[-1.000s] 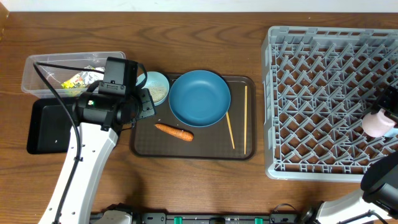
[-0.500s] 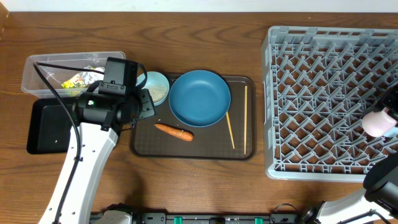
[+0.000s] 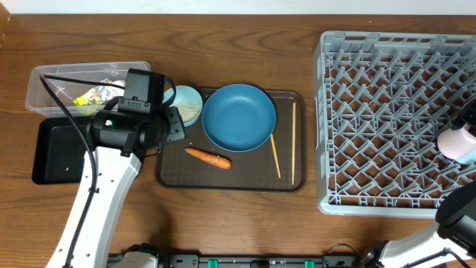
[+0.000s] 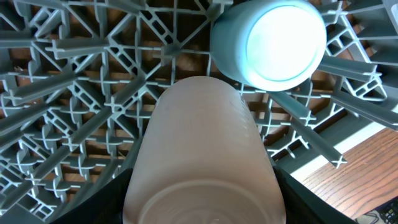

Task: Sort waste into correct bins and load items into the dishwasher rack
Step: 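Lower the pink cup upside down into the rack with right gripper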

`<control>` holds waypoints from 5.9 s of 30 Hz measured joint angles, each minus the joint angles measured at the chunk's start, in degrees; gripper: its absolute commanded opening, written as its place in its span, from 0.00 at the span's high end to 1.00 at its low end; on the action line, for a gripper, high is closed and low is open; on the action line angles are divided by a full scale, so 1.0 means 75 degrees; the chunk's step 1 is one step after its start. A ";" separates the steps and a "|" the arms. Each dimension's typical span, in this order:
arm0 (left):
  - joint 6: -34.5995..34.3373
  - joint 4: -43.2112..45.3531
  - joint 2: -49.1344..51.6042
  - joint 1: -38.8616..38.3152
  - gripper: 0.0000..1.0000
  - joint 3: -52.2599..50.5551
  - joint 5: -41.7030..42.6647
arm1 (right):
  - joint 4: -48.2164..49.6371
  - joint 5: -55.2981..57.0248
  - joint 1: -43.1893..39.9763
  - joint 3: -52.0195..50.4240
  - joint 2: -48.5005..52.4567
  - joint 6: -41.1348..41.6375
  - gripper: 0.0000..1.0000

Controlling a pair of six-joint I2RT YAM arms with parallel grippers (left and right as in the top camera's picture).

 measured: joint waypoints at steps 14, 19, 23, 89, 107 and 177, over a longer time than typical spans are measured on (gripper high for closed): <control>0.0000 -0.0052 0.0000 0.0000 0.50 0.0000 -0.0052 | 0.0697 0.0201 0.0000 -0.0822 0.0006 0.0023 0.84; -0.0003 -0.0055 0.0000 0.0000 0.50 0.0000 -0.0055 | 0.1026 0.0152 0.0000 -0.1230 0.0009 0.0026 0.68; -0.0003 -0.0052 0.0000 0.0000 0.50 0.0000 -0.0055 | 0.1049 0.0082 0.0000 -0.1288 0.0009 0.0026 0.52; -0.0003 -0.0087 0.0000 0.0000 0.50 0.0000 -0.0055 | 0.0114 -0.0117 0.0017 -0.1422 0.0015 0.0781 0.65; -0.0003 -0.0087 0.0000 0.0000 0.50 0.0000 -0.0055 | -0.1186 -0.1169 -0.0096 -0.0463 0.0015 -0.0254 0.65; -0.0003 -0.0093 0.0000 0.0000 0.50 0.0000 -0.0055 | -0.0207 -0.1480 -0.0029 -0.0746 -0.0356 -0.0691 0.33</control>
